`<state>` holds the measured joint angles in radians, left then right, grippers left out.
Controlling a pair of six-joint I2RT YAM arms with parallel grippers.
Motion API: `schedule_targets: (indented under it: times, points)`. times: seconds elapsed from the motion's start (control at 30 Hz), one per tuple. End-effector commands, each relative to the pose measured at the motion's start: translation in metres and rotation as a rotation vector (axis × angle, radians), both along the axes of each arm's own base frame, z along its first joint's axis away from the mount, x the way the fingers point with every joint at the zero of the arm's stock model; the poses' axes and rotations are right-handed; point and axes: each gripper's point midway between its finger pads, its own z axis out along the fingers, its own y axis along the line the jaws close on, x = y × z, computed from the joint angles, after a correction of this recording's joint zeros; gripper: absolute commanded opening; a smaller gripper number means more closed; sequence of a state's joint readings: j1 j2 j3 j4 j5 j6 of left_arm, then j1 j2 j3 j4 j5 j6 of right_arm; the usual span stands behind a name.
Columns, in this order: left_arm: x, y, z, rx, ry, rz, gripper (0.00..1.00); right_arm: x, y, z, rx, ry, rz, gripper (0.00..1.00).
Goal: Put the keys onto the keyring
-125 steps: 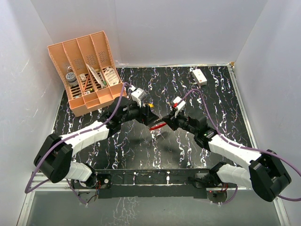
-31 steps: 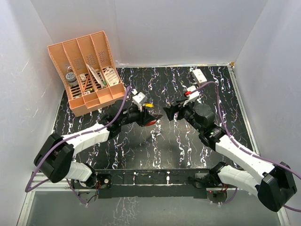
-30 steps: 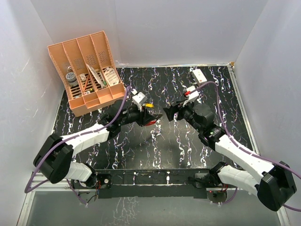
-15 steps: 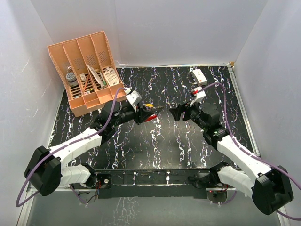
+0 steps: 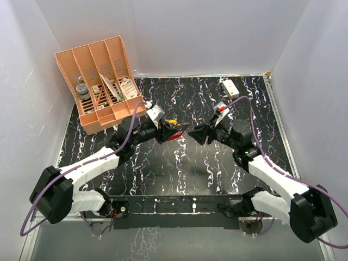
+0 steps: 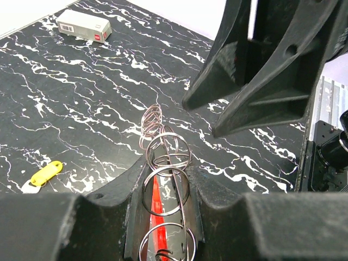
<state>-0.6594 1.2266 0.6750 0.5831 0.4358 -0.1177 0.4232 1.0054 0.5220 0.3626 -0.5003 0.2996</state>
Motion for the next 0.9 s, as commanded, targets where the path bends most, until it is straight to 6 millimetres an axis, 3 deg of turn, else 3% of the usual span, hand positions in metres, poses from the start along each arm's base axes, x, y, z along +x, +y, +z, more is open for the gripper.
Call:
schedule_targets:
  times: [0.0, 0.33, 0.63, 0.87]
  points:
    - [0.001, -0.006, 0.021, -0.062, -0.05, -0.031, 0.0, -0.004, 0.02, 0.035, 0.132, -0.009, 0.119, 0.45]
    - [0.011, -0.005, 0.025, -0.104, -0.061, 0.02, 0.0, -0.005, 0.029, 0.039, 0.286, 0.084, 0.147, 0.41]
    - [0.028, 0.007, 0.04, -0.252, -0.115, 0.161, 0.0, 0.009, 0.026, 0.038, 0.409, 0.174, 0.065, 0.35]
    - [0.029, 0.003, 0.043, -0.358, -0.106, 0.151, 0.0, 0.02, 0.024, 0.037, 0.486, 0.251, 0.011, 0.28]
